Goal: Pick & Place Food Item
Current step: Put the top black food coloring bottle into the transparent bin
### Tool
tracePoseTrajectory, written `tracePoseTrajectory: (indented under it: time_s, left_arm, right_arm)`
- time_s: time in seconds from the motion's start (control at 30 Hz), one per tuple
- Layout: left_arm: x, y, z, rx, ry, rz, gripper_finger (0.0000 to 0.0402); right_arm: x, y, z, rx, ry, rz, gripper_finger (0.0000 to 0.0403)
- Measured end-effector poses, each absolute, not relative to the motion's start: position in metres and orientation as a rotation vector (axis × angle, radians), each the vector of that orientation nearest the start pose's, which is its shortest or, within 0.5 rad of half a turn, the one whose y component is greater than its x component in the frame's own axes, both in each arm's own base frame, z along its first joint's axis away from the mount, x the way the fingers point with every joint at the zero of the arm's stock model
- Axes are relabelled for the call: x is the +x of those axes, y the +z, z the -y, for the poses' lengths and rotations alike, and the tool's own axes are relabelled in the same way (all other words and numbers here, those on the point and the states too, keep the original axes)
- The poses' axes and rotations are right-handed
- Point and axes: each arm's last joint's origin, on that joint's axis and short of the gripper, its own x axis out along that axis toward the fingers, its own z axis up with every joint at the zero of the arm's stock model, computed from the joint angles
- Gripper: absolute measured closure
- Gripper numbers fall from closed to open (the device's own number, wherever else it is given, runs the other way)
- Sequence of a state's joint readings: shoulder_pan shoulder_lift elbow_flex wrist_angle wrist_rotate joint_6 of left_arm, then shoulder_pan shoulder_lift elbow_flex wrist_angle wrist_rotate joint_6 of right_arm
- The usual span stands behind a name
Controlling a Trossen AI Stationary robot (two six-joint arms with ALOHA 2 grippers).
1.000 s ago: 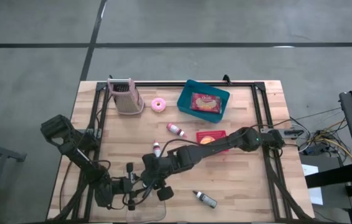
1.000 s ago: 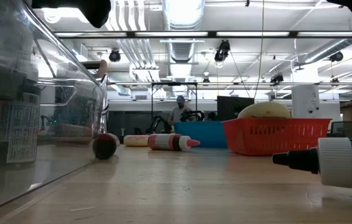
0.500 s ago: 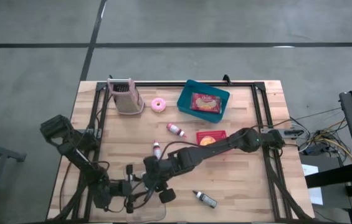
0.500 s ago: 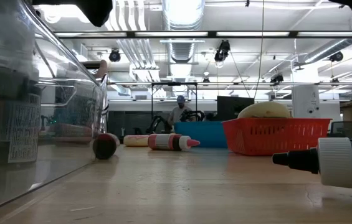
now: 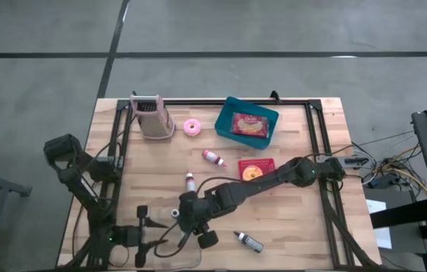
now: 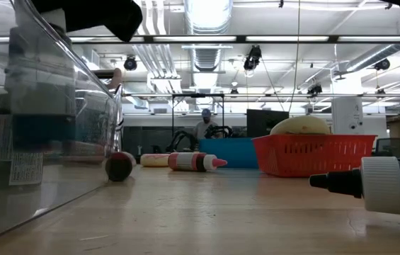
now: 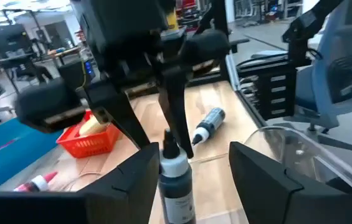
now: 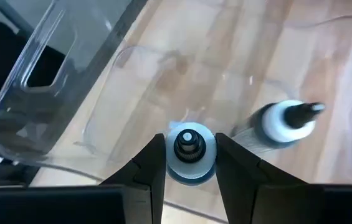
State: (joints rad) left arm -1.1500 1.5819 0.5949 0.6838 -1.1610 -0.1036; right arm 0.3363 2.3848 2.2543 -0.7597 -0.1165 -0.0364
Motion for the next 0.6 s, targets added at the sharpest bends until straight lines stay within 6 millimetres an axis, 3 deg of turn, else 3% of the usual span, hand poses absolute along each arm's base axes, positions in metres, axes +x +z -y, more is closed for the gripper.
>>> tracePoseTrajectory:
  time_s: [0.6]
  left_arm:
    - [0.140,0.174,0.246,0.194,0.032,-0.118,0.0204]
  right_arm:
    - [0.494,0.201,-0.176,-0.095,0.481,-0.874,0.0303]
